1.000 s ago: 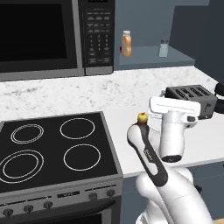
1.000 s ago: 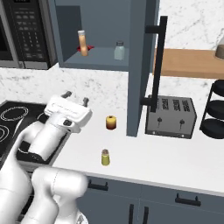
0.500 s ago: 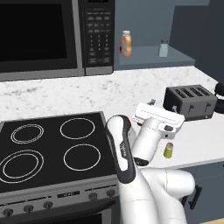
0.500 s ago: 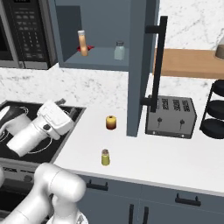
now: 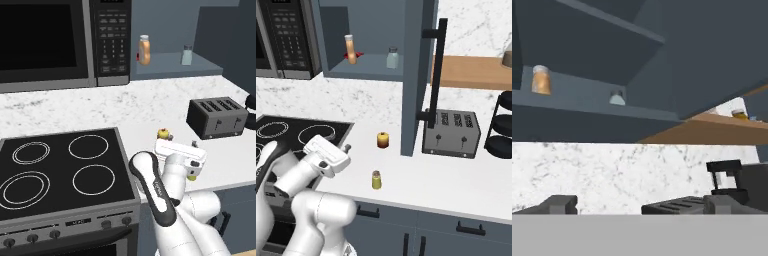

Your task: Put the shaker and condiment bottle from the counter next to their counterparts in the cabinet.

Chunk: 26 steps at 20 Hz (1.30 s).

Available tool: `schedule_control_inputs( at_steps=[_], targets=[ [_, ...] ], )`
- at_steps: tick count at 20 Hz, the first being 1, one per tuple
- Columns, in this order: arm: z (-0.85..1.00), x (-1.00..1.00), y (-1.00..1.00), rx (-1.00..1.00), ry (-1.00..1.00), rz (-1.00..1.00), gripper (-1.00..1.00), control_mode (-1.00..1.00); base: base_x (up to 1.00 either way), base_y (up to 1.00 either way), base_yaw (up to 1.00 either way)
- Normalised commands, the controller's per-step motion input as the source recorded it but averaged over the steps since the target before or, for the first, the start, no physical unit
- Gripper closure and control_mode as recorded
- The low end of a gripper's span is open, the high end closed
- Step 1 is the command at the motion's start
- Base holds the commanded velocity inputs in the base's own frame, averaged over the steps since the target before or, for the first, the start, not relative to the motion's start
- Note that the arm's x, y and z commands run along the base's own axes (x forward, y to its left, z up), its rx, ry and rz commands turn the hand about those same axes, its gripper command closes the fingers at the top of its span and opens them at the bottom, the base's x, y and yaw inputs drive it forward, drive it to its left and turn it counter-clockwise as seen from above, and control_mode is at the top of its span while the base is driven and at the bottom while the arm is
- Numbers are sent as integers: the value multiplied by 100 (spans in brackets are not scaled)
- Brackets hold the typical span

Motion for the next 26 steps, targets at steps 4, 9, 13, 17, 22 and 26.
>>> schedule_control_inputs(
  at_steps=[4, 9, 13, 17, 22, 26],
  targets=[
    [-100, -9, -50, 17, 10, 1, -100, -100, 0, 0, 0],
    [-26, 1, -9, 2, 3, 2, -100, -100, 0, 0, 0],
    [-95, 0, -66, 0, 0, -19, -100, -100, 0, 0, 0],
    [-100, 0, -71, 0, 3, -60, -100, -100, 0, 0, 0],
    [-96, 0, -55, 0, 11, -83, -100, -100, 0, 0, 0],
    [-81, 6, -23, 0, 14, -98, -100, -100, 0, 0, 0]
  ],
)
